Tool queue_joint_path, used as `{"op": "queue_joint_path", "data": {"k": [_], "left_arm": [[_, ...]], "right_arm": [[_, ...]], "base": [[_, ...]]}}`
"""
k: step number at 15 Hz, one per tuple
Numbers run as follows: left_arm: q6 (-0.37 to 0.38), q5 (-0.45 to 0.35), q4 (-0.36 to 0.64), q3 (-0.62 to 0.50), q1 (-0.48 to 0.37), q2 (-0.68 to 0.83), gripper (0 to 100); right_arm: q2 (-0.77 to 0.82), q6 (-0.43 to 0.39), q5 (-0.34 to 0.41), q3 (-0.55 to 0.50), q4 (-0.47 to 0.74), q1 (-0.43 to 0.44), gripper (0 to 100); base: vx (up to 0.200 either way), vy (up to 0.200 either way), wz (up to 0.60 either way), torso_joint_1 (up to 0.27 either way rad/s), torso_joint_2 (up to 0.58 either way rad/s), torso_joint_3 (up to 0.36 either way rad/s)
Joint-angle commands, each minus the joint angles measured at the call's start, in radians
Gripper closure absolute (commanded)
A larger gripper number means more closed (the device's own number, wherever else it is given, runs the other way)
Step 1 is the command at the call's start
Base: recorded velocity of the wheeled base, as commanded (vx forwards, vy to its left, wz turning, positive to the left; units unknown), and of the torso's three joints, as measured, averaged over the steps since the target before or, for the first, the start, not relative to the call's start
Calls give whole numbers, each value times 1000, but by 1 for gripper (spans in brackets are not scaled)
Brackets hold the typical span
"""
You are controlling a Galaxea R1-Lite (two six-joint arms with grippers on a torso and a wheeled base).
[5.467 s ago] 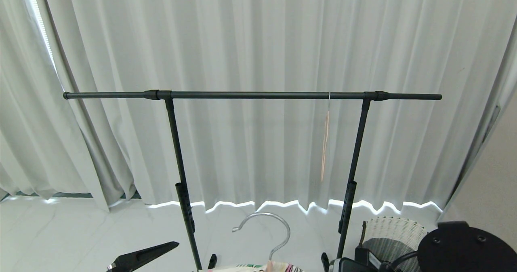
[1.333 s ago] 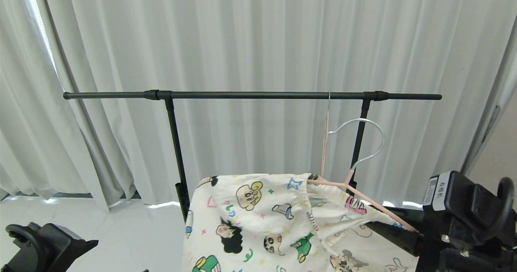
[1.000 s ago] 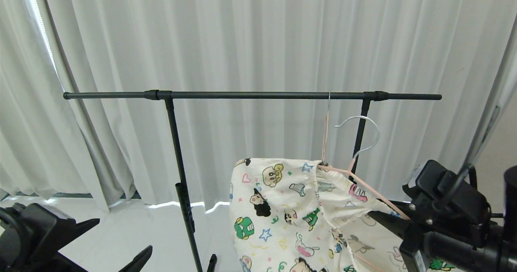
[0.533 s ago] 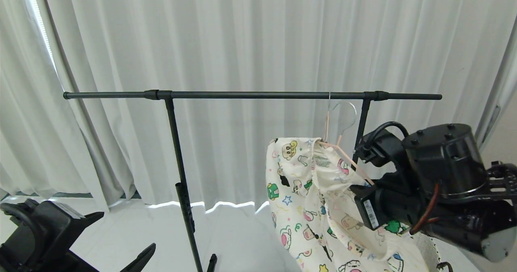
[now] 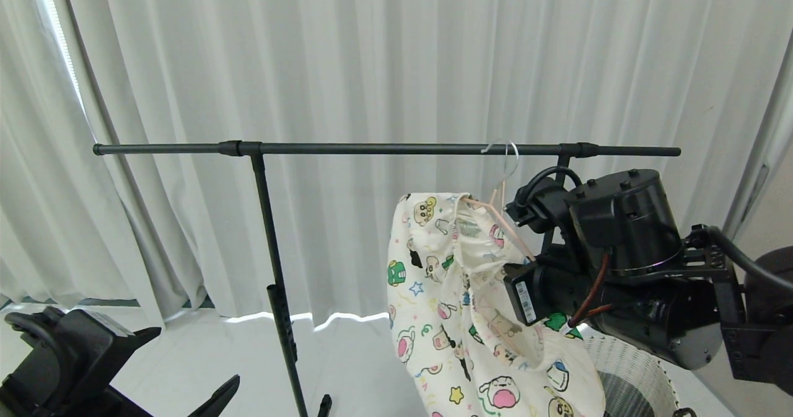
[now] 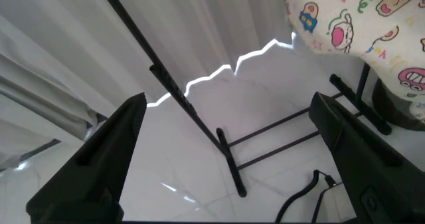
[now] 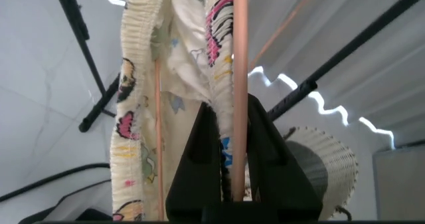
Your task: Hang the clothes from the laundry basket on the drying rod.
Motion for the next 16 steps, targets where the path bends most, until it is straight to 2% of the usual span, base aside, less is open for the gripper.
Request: {"op": "queue_joint_path", "data": {"k": [1, 16], "left_arm": [[1, 1, 0, 1, 0, 9, 0], [2, -1, 0, 10, -4, 9, 0]], "right_arm": [[7, -2, -1, -1, 0, 5, 100], [7, -25, -5, 5, 1, 7, 100]], "base": [[200, 0, 0, 2, 2, 2], [200, 0, 0, 6, 3, 2]]}}
